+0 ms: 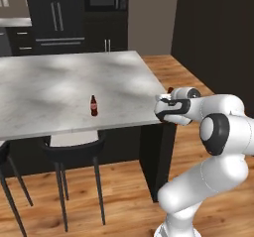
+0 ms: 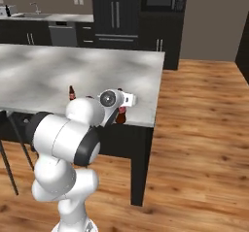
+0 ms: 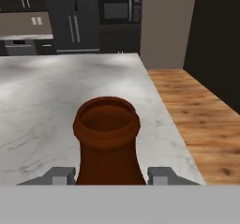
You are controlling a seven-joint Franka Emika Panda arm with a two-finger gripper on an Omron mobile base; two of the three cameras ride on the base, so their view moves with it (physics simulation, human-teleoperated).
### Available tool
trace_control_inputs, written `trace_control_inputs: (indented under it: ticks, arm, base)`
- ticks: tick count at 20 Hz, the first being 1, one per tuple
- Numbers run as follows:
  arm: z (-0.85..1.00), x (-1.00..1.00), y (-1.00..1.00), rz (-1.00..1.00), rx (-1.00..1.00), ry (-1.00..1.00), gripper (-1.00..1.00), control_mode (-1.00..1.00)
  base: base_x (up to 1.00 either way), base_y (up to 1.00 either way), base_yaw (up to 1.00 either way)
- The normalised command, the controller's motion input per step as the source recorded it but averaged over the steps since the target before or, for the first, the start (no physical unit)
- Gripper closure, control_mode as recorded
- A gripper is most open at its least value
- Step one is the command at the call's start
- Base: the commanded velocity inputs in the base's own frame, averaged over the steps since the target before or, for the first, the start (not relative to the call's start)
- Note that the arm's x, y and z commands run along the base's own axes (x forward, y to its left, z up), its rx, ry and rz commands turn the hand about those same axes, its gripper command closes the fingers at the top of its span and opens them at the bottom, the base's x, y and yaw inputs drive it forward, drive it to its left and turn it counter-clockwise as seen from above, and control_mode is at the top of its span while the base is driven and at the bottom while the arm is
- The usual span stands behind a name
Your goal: Place the large bottle from the dining counter next to the other large bottle outside the sink, and place the small bottle from the dining counter next to the other small bottle inside the sink.
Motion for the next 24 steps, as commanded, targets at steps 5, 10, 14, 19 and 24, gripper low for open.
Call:
trace_control_inputs:
  ticks: [5,10,14,19,24]
  arm:
    - [0.00,0.00,0.00,0.00,0.00,0.00,1.00,1.00]
    - [0.00,0.00,0.00,0.00,0.00,0.00,1.00,1.00]
    - [0.00,0.00,0.00,0.00,0.00,0.00,1.00,1.00]
    - [0.00,0.00,0.00,0.00,0.00,0.00,1.00,1.00]
    - [0.00,0.00,0.00,0.00,0.00,0.00,1.00,1.00]
  base:
    - [0.04,-0.74,0.00]
    - [0.18,-0.75,0.00]
    - [0.39,-0.74,0.00]
    - [0.60,-0.72,0.00]
    - [0.70,-0.66,-0.01]
